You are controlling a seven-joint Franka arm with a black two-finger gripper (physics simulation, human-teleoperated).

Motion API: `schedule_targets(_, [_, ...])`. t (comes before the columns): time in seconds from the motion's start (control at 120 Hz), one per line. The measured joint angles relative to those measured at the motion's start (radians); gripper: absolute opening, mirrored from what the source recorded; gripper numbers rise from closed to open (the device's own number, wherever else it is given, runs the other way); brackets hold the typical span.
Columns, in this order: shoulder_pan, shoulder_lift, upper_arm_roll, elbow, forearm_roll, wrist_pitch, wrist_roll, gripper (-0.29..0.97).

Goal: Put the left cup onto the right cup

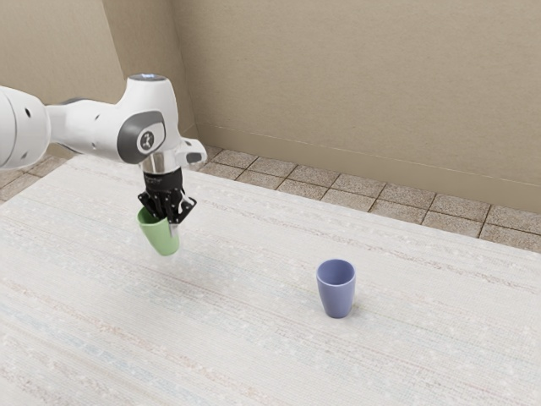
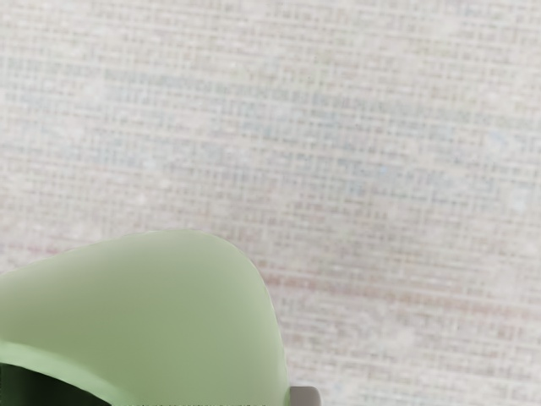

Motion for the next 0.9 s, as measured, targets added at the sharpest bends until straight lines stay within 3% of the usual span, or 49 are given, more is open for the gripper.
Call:
schedule_targets(0.508, [-0.002, 0.032, -0.020, 0.179, 0.003, -0.122, -0.001, -0.11])
schedule_targets(0.9, [-0.002, 0.058, -0.113, 0.222, 0.018, -0.153, -0.026, -0.11])
